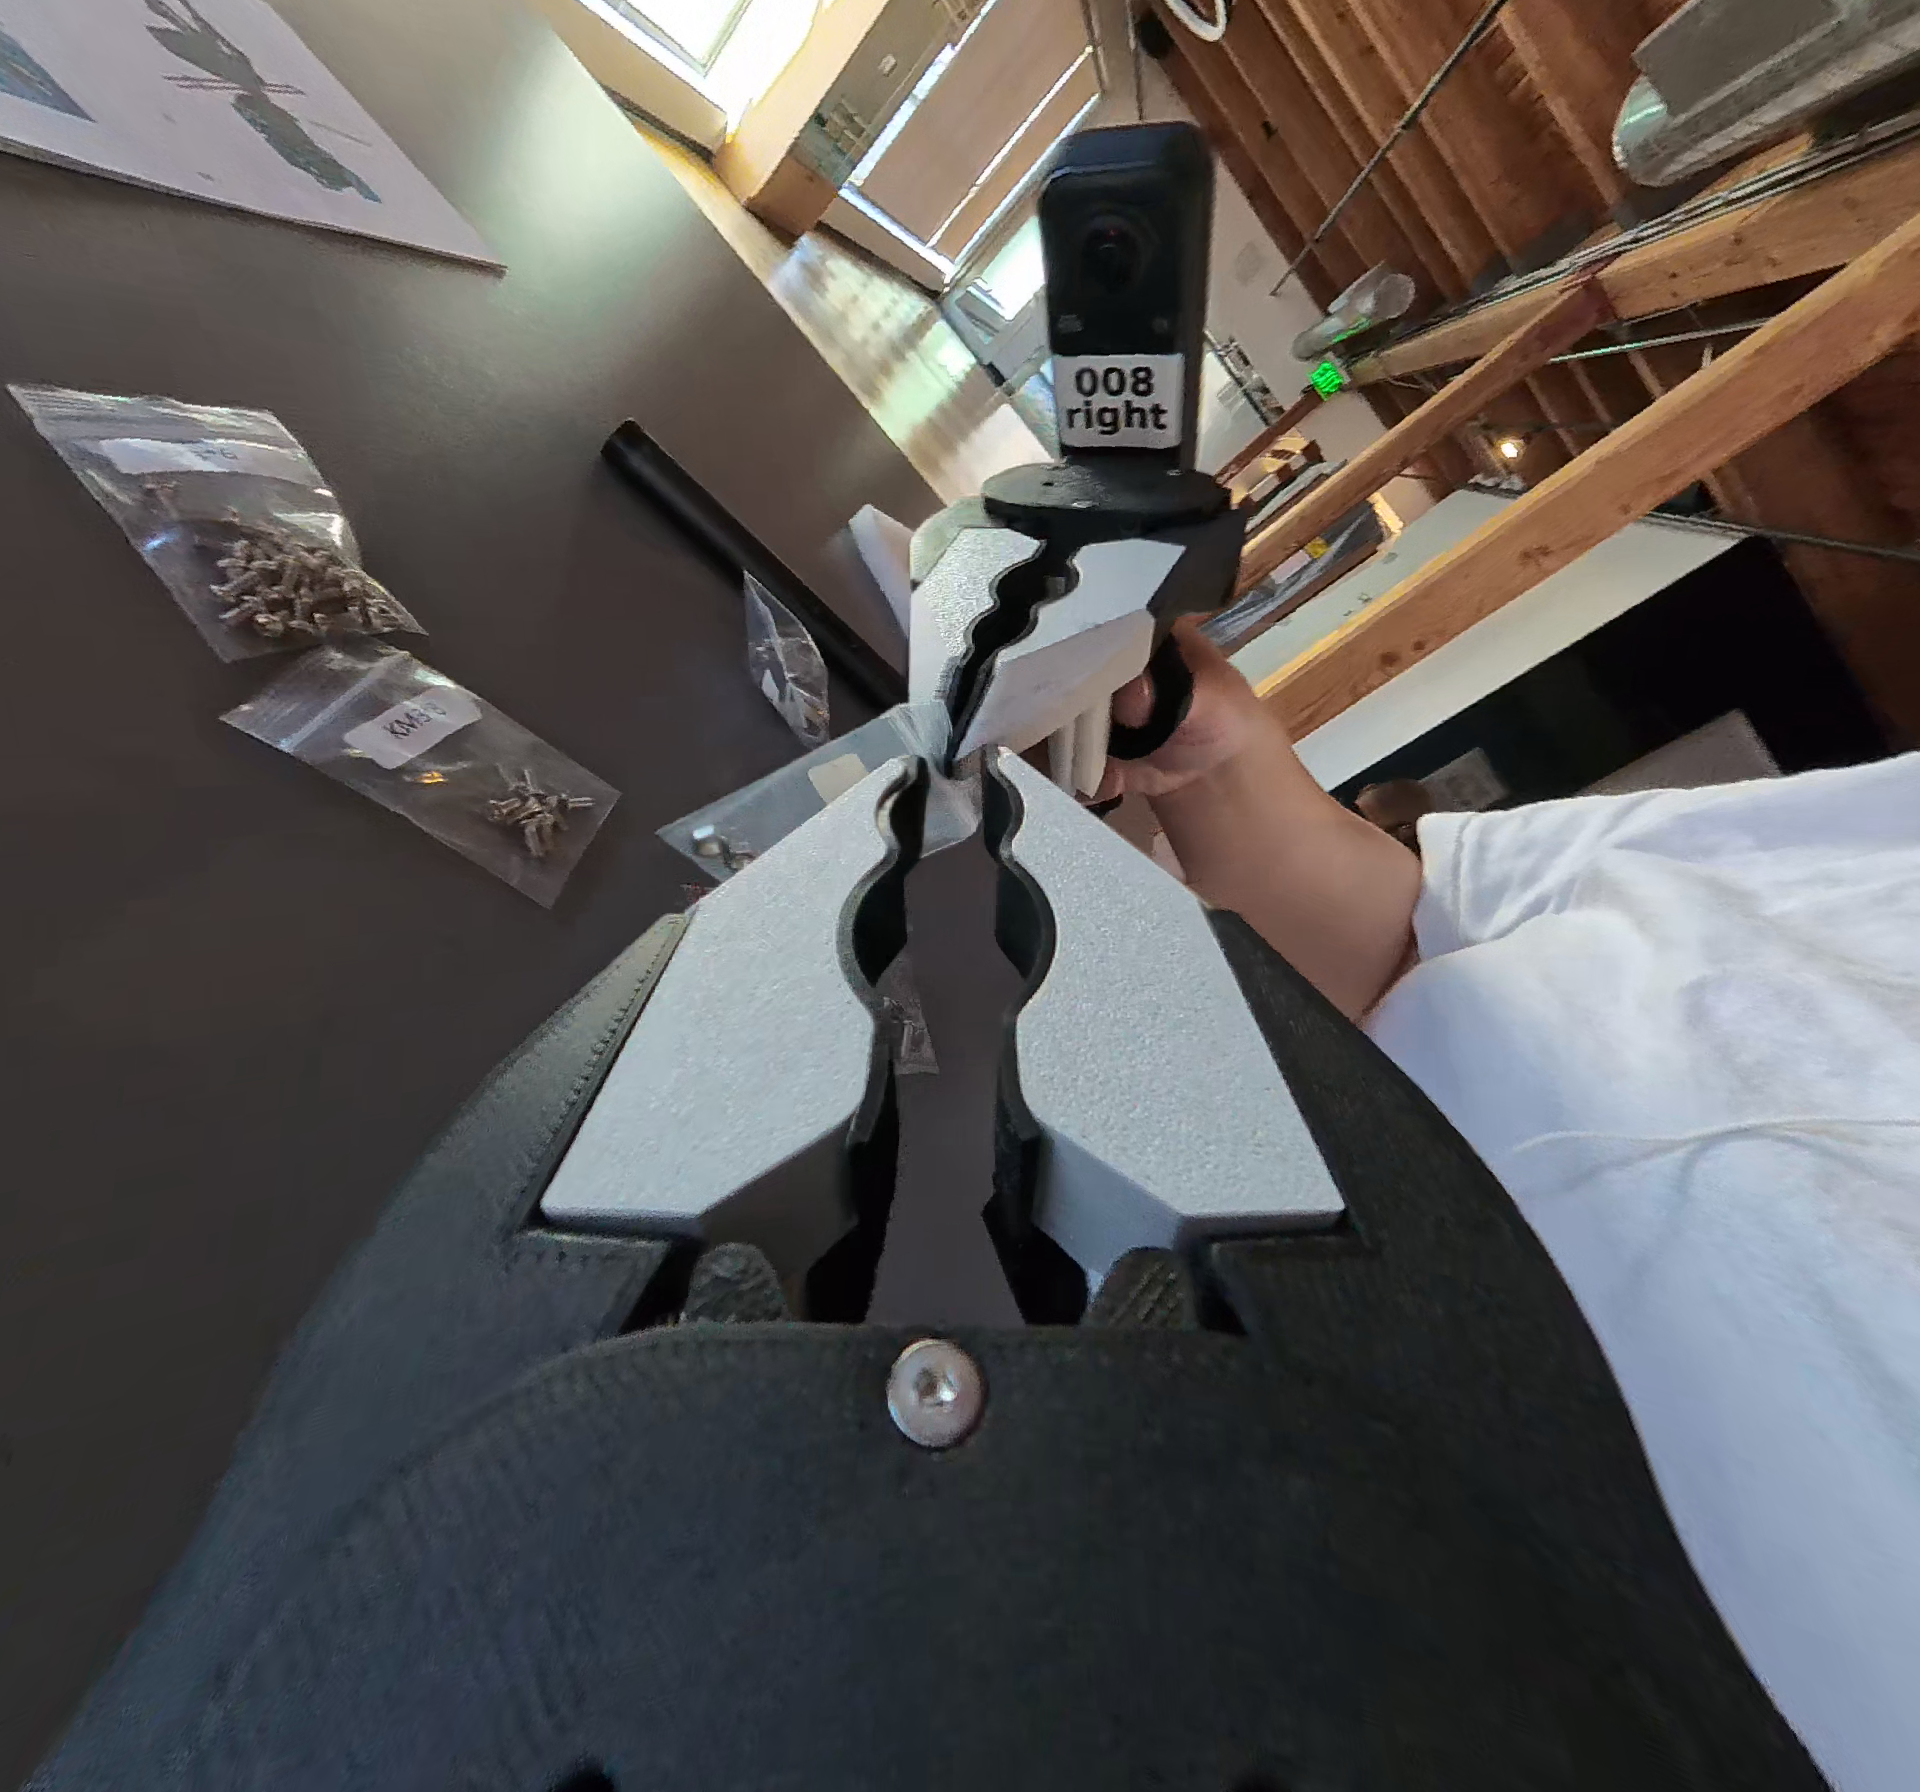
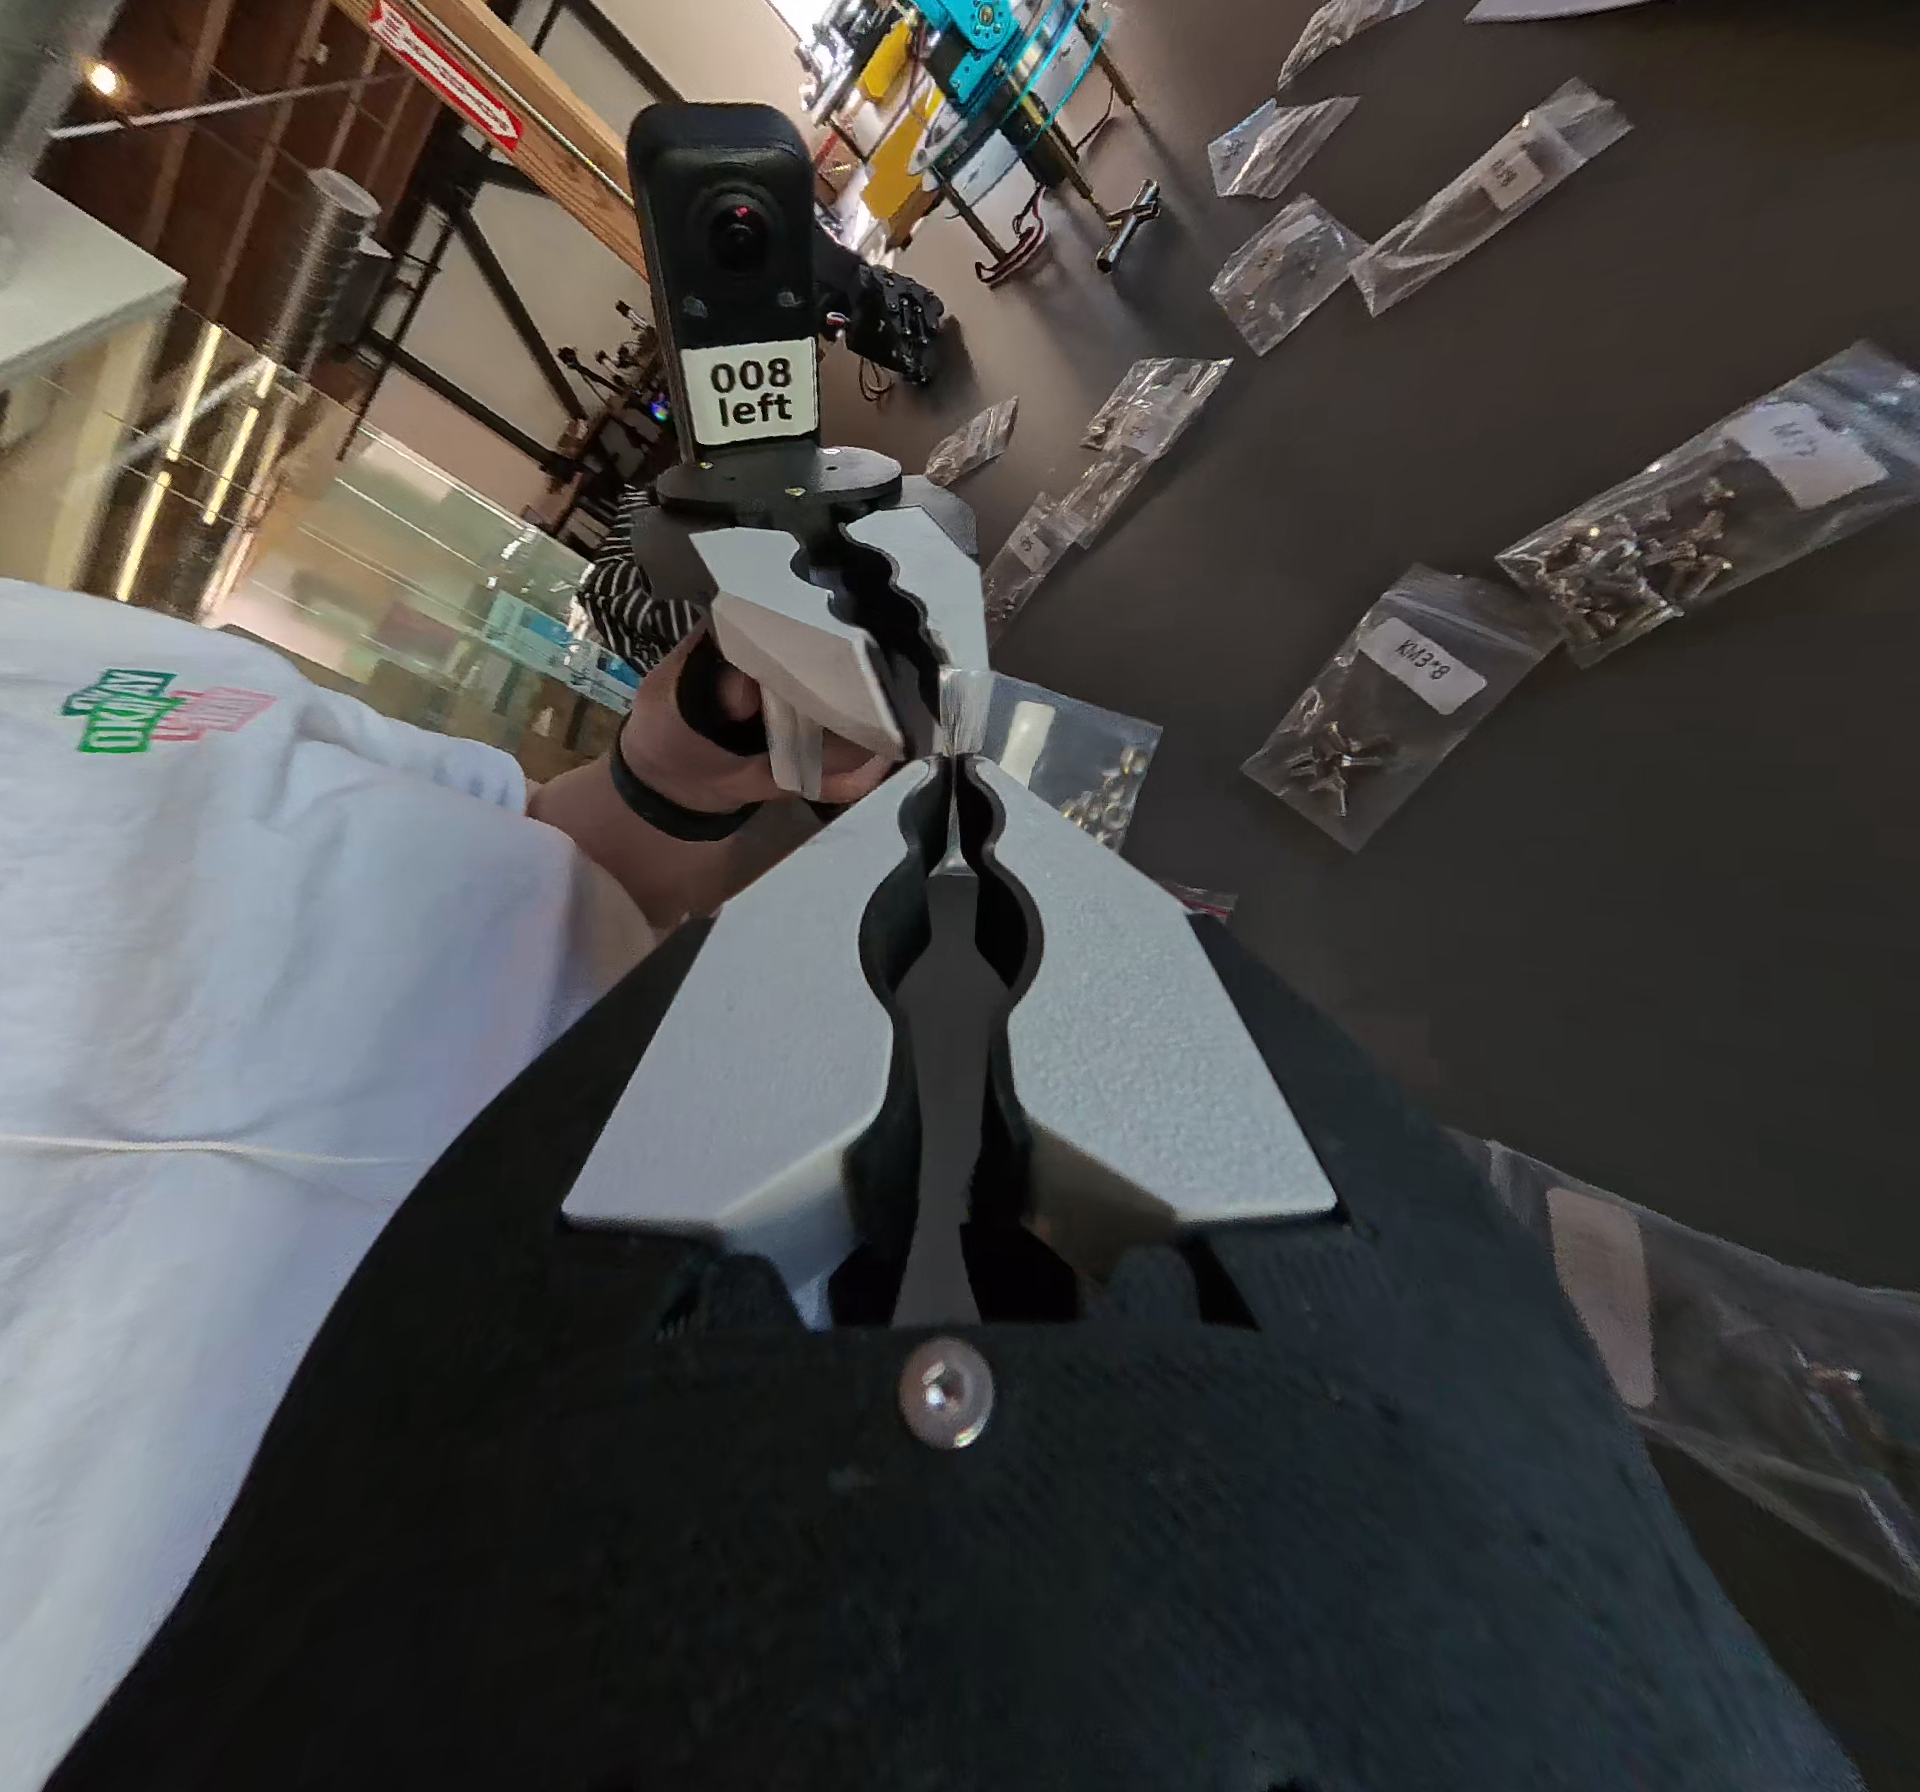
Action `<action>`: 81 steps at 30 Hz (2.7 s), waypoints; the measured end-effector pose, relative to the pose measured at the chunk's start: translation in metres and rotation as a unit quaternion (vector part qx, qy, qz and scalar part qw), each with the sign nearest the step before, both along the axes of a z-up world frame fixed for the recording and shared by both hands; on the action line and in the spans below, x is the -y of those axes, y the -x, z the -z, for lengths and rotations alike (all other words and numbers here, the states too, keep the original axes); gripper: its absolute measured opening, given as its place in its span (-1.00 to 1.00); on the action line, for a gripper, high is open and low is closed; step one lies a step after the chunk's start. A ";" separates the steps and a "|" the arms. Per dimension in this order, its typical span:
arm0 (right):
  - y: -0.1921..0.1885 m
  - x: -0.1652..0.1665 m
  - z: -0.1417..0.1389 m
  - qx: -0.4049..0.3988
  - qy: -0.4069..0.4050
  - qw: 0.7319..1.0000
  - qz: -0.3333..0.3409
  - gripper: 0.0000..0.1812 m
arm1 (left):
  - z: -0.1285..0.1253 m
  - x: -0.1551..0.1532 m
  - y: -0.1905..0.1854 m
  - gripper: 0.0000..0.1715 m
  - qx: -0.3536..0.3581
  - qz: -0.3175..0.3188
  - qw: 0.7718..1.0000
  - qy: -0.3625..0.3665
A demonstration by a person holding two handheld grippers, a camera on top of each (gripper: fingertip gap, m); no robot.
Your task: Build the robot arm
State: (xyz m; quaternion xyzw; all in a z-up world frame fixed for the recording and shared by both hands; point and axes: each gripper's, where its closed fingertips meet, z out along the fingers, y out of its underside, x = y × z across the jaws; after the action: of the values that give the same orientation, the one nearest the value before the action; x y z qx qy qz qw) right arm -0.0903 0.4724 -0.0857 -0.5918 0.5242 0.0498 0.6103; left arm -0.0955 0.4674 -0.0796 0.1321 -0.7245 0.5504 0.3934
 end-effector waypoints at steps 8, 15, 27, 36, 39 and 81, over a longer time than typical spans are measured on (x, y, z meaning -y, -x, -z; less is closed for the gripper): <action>-0.001 0.001 0.006 0.016 0.071 0.997 0.015 -1.00 | 0.008 0.003 -0.005 -0.92 -0.024 -0.020 0.999 -0.015; -0.001 0.000 0.014 0.017 0.127 0.992 0.020 -0.98 | 0.015 0.001 -0.003 -1.00 0.009 -0.018 0.999 -0.028; 0.005 0.003 0.018 0.003 0.131 0.991 0.012 -1.00 | 0.022 -0.002 0.008 -1.00 0.077 0.007 0.996 -0.050; 0.010 0.002 0.023 -0.019 0.140 0.990 -0.005 -1.00 | 0.023 -0.002 0.011 -1.00 0.108 0.022 0.992 -0.059; 0.006 0.005 0.019 -0.016 0.138 0.990 0.018 -1.00 | 0.021 -0.002 0.006 -1.00 0.120 0.009 0.991 -0.057; 0.001 0.012 0.020 -0.061 0.117 0.979 0.158 -1.00 | 0.033 0.004 -0.020 -1.00 0.175 -0.129 0.971 -0.101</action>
State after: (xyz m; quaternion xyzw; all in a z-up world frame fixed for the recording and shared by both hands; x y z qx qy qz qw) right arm -0.0912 0.4606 -0.1053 -0.5646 0.6498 -0.0731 0.5036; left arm -0.0751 0.4629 -0.1123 0.1655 -0.8108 0.5347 0.1712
